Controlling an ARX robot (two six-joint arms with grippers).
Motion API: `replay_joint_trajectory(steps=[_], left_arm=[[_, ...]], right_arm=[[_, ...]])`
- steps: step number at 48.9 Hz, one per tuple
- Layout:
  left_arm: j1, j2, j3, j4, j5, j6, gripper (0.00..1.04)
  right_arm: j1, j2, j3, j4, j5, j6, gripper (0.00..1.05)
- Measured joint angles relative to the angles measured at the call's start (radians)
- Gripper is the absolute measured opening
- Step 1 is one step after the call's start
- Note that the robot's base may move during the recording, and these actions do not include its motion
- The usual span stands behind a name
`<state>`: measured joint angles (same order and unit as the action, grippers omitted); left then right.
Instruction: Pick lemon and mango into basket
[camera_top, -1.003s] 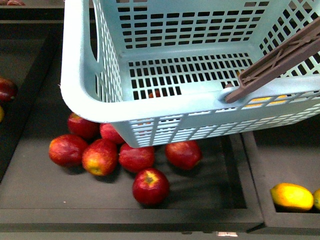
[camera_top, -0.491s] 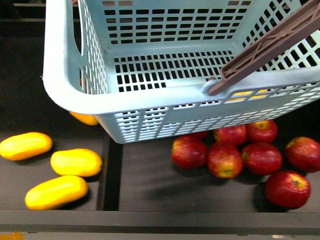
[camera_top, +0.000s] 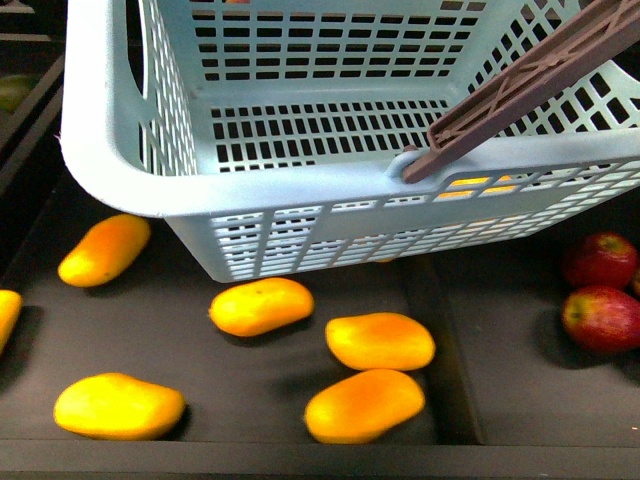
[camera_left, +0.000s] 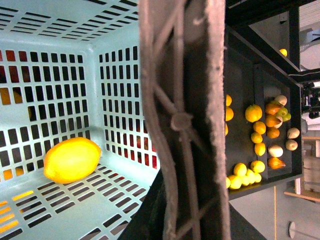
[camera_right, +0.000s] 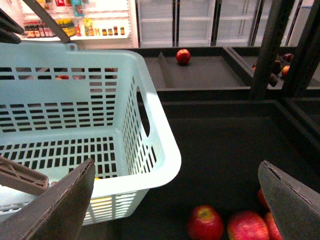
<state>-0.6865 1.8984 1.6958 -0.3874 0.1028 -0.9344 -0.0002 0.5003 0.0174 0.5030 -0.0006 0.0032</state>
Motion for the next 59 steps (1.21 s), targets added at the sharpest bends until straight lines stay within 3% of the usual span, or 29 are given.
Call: replay_joint_trajectory(steps=[47,49,50,52,55,59], left_arm=[[0.017,0.000,0.000,0.000,-0.018,0.014,0.05],[0.015,0.000,0.000,0.000,-0.013,0.007,0.05],[0.014,0.000,0.000,0.000,-0.007,0.006,0.05],[0.011,0.000,0.000,0.000,-0.005,0.006,0.05],[0.004,0.000,0.000,0.000,-0.003,0.006,0.05],[0.000,0.000,0.000,0.000,0.004,0.006,0.05]], right_arm=[[0.000,0.002,-0.001,0.000,-0.003,0.000,0.96],[0.016,0.029,0.039,-0.128,0.093,0.071,0.96],[0.016,0.085,0.112,-0.320,0.191,0.165,0.96],[-0.021,0.163,0.196,-0.513,0.276,0.277,0.96],[-0.089,0.249,0.274,-0.678,0.291,0.386,0.96],[-0.185,0.331,0.329,-0.721,0.266,0.476,0.96]])
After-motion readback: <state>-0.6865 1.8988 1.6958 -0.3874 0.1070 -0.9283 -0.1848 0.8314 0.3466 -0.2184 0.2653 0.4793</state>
